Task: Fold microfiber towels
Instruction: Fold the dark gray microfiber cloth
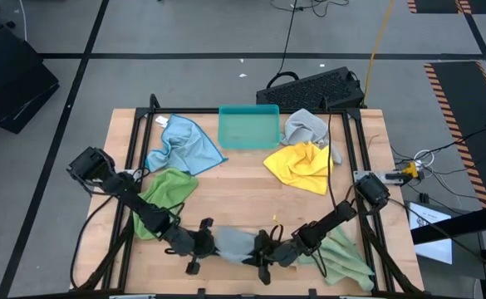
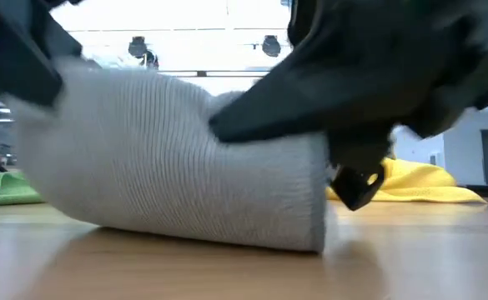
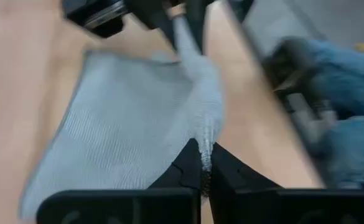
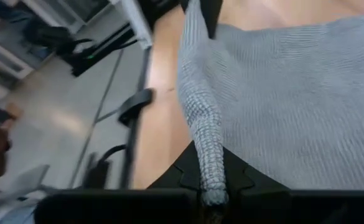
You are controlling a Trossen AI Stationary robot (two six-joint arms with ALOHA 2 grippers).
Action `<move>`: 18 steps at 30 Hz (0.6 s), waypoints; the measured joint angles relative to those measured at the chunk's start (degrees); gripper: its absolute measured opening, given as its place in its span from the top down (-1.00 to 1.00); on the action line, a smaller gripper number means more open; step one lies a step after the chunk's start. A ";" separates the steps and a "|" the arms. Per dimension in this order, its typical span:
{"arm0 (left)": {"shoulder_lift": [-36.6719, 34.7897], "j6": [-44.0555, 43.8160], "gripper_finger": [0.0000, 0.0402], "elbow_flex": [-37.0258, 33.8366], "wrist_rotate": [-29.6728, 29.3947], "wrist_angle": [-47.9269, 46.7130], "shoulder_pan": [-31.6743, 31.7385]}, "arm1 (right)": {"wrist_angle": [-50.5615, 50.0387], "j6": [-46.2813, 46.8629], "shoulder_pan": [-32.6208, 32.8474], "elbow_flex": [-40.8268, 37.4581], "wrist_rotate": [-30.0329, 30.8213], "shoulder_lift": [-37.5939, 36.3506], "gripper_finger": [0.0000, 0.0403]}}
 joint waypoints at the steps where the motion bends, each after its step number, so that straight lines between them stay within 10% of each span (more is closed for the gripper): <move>1: 0.00 -0.36 0.97 0.00 -0.56 -1.18 0.50 | -0.69 0.07 -0.55 -0.01 0.26 0.00 0.95; 10: 0.00 -3.74 0.92 -0.04 8.47 3.14 -1.34 | 3.29 0.75 -0.22 -0.05 -4.65 0.02 0.95; 18: -0.04 1.85 0.92 -0.02 3.48 6.75 -3.73 | 4.36 -0.95 0.64 0.00 -4.45 -0.33 0.95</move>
